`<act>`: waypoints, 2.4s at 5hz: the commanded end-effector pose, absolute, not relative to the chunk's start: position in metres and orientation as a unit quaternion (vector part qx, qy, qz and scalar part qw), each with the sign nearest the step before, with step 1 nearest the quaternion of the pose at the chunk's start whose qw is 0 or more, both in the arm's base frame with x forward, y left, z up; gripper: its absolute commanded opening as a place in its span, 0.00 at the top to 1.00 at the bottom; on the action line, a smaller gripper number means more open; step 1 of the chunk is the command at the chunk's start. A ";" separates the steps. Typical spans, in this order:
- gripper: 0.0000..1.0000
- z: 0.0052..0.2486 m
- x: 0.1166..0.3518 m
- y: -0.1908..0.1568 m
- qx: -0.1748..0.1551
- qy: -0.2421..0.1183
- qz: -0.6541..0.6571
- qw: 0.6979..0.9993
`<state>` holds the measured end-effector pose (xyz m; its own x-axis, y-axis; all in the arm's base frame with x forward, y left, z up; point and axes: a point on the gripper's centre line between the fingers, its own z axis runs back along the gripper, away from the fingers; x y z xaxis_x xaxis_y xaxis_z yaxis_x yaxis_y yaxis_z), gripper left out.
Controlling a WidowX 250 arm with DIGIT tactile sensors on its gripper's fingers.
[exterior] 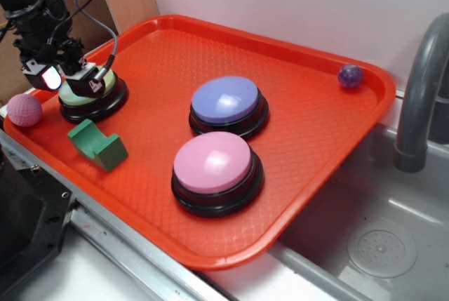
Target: Push the green button.
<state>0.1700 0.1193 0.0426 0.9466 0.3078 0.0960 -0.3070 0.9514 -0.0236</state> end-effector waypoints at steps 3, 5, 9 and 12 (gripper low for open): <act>0.00 0.164 0.148 0.134 -0.045 -0.071 0.153 0.985; 0.00 0.177 0.141 0.131 -0.037 -0.073 0.167 0.983; 0.00 0.212 0.131 0.129 -0.028 -0.046 0.144 0.988; 0.00 0.232 0.127 0.118 -0.013 -0.061 0.127 0.990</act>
